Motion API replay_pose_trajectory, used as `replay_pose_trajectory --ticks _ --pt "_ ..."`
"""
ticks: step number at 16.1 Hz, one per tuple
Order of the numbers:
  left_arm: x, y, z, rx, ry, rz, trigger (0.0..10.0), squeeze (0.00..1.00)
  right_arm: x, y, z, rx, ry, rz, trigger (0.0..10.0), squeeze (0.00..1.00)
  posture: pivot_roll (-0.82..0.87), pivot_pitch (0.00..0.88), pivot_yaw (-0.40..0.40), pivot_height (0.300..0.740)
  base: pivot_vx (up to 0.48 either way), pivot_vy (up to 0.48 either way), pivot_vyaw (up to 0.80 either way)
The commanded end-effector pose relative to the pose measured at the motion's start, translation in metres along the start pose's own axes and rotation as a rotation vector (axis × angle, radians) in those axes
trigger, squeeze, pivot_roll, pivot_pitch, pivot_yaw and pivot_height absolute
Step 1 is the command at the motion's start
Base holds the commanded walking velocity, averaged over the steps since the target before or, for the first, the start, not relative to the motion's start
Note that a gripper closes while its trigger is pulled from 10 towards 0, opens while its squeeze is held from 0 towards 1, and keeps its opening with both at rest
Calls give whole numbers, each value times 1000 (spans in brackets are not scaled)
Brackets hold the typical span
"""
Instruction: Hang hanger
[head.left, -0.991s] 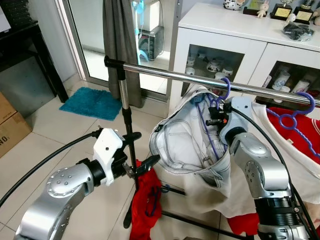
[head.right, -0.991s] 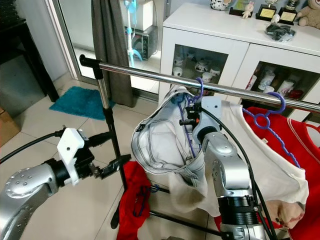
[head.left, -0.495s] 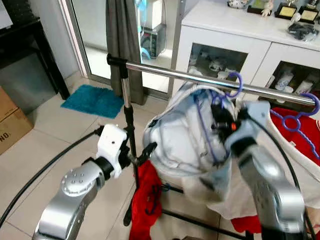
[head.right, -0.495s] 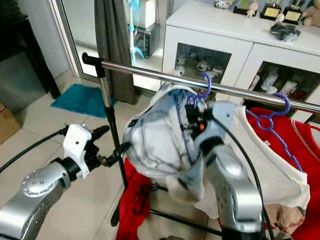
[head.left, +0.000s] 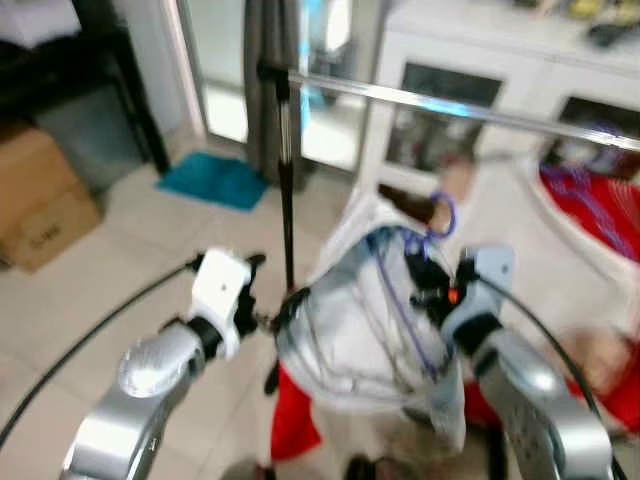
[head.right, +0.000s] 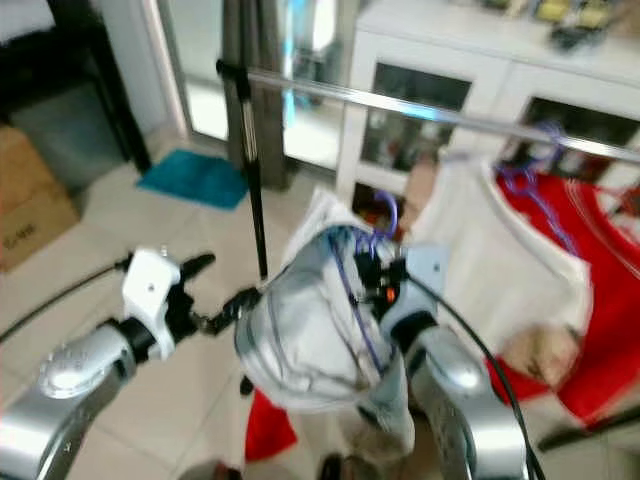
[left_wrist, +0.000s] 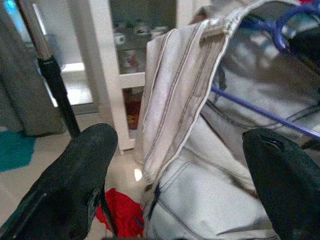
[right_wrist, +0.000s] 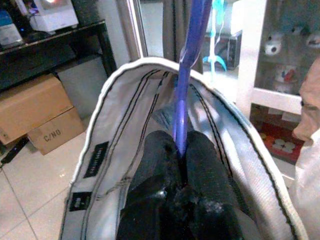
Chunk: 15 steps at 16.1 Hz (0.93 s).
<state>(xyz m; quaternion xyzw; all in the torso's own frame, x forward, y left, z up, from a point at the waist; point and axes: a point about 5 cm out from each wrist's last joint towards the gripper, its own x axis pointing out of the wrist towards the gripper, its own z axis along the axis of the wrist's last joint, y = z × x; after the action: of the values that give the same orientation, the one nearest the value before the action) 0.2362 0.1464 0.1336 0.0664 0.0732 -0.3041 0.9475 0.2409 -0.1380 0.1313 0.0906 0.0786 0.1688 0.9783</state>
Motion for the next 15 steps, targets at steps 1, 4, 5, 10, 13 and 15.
replay_pose_trajectory --ticks 1,4,5,10,13,15 --pt "1 -1 1 0 -4 -12 10000 0 2 5 14 -27 -67 35 0 0 5 8 -33 740 -270 0 0" --pt "3 0 4 22 -9 -20 10000 0 7 17 16 -27 -78 116 0 0 10 0 -23 740 -179 0 0" --pt "6 1 7 38 -22 -35 10000 141 11 24 18 -35 -88 166 0 0 12 0 -17 740 0 0 0" --pt "27 23 40 61 -169 55 10000 1000 14 48 28 -82 -126 310 0 0 16 0 -7 740 0 0 0" --pt "36 14 36 82 -126 -91 10000 0 12 51 32 -88 -141 340 0 0 3 0 8 740 0 0 0" --pt "39 9 32 110 -96 -134 2902 0 11 51 33 -84 -150 336 0 0 -2 0 13 740 0 0 0"
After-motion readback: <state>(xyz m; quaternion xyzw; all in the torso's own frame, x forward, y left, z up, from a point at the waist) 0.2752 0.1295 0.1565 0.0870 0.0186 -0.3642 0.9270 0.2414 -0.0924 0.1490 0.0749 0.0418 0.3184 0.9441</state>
